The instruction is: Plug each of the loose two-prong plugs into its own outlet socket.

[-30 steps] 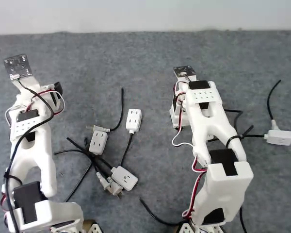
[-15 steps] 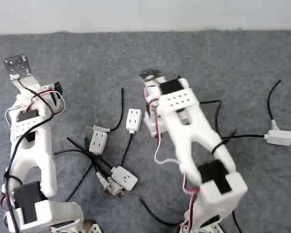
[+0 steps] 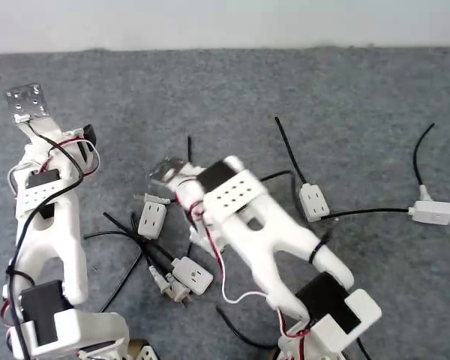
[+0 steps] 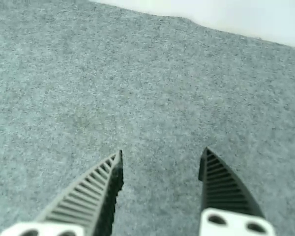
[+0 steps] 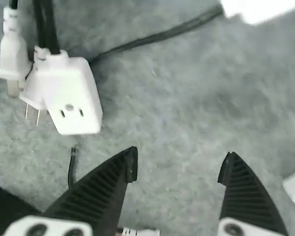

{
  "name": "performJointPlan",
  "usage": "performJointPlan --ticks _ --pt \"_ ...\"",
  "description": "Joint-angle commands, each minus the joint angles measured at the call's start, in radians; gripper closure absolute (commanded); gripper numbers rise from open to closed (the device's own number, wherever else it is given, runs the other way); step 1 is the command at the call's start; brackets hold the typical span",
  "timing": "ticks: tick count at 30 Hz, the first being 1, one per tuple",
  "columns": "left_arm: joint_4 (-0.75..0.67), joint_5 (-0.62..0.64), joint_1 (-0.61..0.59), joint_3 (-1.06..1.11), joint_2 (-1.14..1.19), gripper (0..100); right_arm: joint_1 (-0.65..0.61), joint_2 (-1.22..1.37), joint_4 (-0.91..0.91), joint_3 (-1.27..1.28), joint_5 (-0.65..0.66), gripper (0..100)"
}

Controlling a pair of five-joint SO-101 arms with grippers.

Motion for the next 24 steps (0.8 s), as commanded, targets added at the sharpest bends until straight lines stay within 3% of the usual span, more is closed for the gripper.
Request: performJointPlan --ticks 1,14,20,24 --pt "-0.025 0.003 0.000 -0.015 -0.011 75 -0.093 0.030 -0.071 0.005 0.003 71.3" --pt "-0.026 0.003 -0.005 -0.015 -0.011 75 -0.410 0.091 -0.091 0.005 -0.054 71.3" --pt "-0.028 0.003 -0.005 -0.015 -0.011 75 -0.430 0.101 -0.102 0.028 -0.054 71.3" --pt "-0.028 0.003 -0.005 -0.015 -0.011 75 -0.390 0.101 -0.205 0.124 -0.054 71.3"
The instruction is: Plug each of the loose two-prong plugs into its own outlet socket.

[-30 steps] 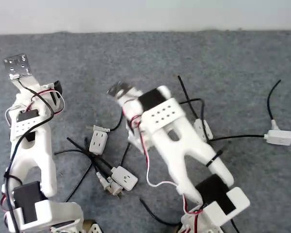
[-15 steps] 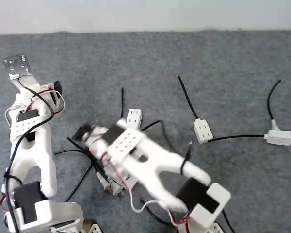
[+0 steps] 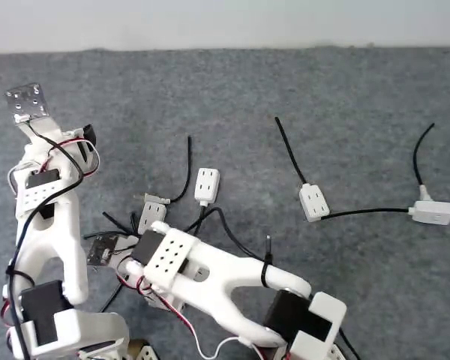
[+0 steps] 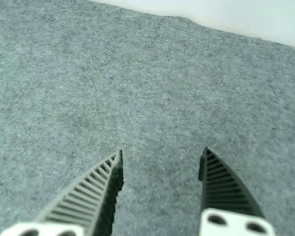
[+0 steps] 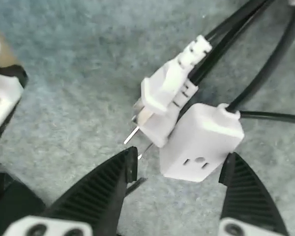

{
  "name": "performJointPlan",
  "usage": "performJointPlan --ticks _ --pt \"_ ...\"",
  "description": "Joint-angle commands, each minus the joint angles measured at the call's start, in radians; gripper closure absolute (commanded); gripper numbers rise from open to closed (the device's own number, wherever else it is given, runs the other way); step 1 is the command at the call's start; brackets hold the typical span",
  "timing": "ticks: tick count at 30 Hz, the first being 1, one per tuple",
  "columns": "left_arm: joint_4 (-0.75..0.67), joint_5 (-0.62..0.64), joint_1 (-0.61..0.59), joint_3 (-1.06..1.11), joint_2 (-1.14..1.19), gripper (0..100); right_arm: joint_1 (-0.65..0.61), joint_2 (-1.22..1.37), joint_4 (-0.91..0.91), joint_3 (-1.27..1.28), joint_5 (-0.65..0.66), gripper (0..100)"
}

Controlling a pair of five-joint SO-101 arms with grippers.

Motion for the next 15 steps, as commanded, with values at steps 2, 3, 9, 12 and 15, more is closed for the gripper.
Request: performJointPlan --ticks 2,3,9,12,15 --pt "-0.028 0.003 -0.005 -0.015 -0.011 75 0.071 -0.007 -0.122 0.106 -0.012 71.3" --pt "-0.028 0.003 -0.005 -0.015 -0.011 75 0.096 -0.008 -0.127 0.114 -0.012 71.3" --pt "-0.028 0.003 -0.005 -0.015 -0.011 75 0.312 -0.012 -0.168 0.112 -0.009 71.5" --pt "-0.028 0.003 -0.005 -0.015 -0.011 75 0.386 -0.015 -0.174 0.112 0.058 76.0" --pt "-0.028 0.003 -0.005 -0.015 -0.011 75 0.437 -0.018 -0.176 0.112 0.101 96.6"
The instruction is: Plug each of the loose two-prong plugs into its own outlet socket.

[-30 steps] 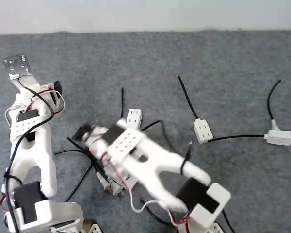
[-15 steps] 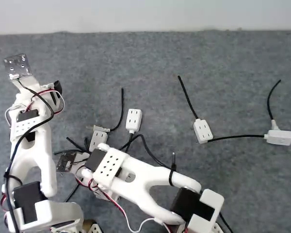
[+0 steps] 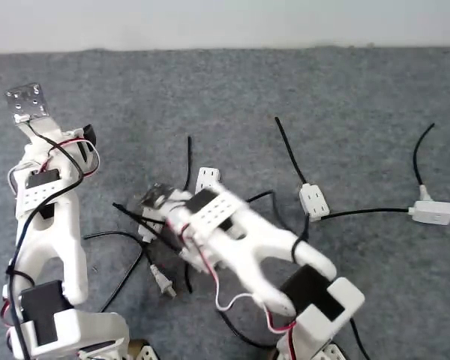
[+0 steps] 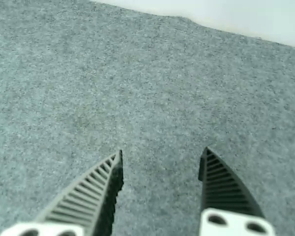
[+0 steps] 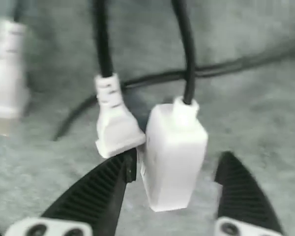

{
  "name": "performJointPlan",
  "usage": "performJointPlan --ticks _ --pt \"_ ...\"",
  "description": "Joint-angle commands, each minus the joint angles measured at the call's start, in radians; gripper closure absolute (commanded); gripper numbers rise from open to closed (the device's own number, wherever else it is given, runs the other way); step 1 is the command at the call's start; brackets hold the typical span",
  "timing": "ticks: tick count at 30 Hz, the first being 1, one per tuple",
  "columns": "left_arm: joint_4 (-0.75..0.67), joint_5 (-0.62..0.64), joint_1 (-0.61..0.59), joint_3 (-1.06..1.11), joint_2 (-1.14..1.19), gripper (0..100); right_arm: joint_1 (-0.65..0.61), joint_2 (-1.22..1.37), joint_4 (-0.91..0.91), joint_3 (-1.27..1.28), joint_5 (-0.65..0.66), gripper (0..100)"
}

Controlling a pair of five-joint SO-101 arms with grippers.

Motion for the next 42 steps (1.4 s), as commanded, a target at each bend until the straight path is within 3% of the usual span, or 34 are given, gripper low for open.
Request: performJointPlan --ticks 1,3,7,15,20,22,28,35,42 --pt "-0.028 0.003 -0.005 -0.015 -0.011 75 0.090 -0.018 -0.027 -0.006 0.057 99.8" --pt "-0.028 0.003 -0.005 -0.015 -0.011 75 0.117 -0.018 -0.035 -0.006 0.063 96.0" --pt "-0.028 0.003 -0.005 -0.015 -0.012 75 0.196 -0.019 -0.027 -0.040 0.064 99.0" --pt "-0.026 0.003 -0.002 -0.015 -0.017 75 0.498 -0.019 -0.027 -0.187 0.063 99.1" --pt "-0.025 0.003 0.000 -0.015 -0.017 75 0.576 -0.019 -0.024 -0.235 -0.020 98.2" --pt "-0.025 0.003 0.000 -0.015 -0.017 75 0.555 -0.019 0.027 -0.255 -0.021 93.4" --pt "-0.026 0.003 0.000 -0.015 -0.012 75 0.386 -0.013 0.151 -0.269 -0.021 66.4" --pt "-0.026 0.003 0.000 -0.015 -0.011 75 0.165 -0.018 0.213 -0.247 -0.028 72.7" --pt "-0.026 0.003 0.000 -0.015 -0.011 75 -0.042 -0.008 0.093 -0.087 -0.021 73.6"
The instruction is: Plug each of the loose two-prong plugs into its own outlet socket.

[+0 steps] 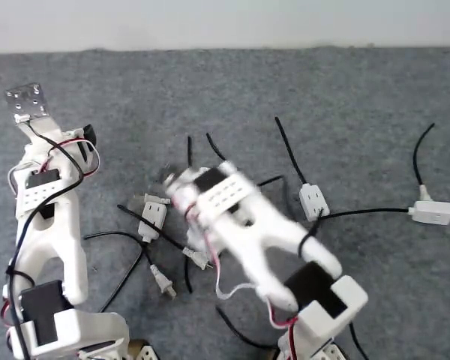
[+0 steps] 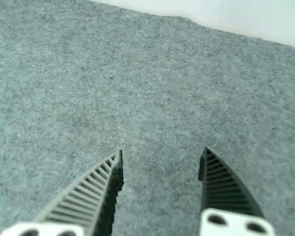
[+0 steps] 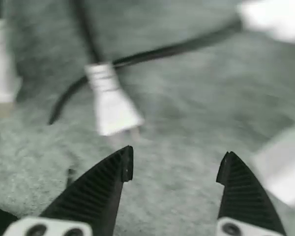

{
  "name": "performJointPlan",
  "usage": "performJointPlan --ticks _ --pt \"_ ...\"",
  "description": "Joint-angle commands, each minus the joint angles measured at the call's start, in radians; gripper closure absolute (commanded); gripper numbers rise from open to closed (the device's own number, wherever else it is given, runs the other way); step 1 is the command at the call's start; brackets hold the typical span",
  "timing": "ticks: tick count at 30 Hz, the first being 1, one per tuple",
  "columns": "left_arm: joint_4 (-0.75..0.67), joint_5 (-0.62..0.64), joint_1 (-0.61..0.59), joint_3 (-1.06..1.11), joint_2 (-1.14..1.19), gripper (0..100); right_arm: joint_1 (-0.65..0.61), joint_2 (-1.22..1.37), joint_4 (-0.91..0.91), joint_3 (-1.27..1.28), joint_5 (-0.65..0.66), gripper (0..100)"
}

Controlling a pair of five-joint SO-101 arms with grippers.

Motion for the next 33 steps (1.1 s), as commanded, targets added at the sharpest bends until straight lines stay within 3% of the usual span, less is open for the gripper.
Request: performJointPlan --ticks 1,11,18,27,33 --pt "-0.026 0.003 0.000 -0.015 -0.011 75 -0.099 -0.008 -0.091 0.051 -0.002 73.6" --pt "-0.026 0.003 0.000 -0.015 -0.012 75 -0.102 0.013 -0.193 0.063 0.048 73.6" --pt "-0.028 0.002 0.000 -0.016 -0.012 75 -0.122 -0.051 -0.094 0.012 0.046 73.7" --pt "-0.028 0.002 0.000 -0.016 -0.011 75 -0.170 -0.071 -0.096 0.009 0.055 73.6" --pt "-0.028 0.002 -0.002 -0.016 -0.011 75 -0.159 -0.051 -0.174 0.026 0.187 73.6"
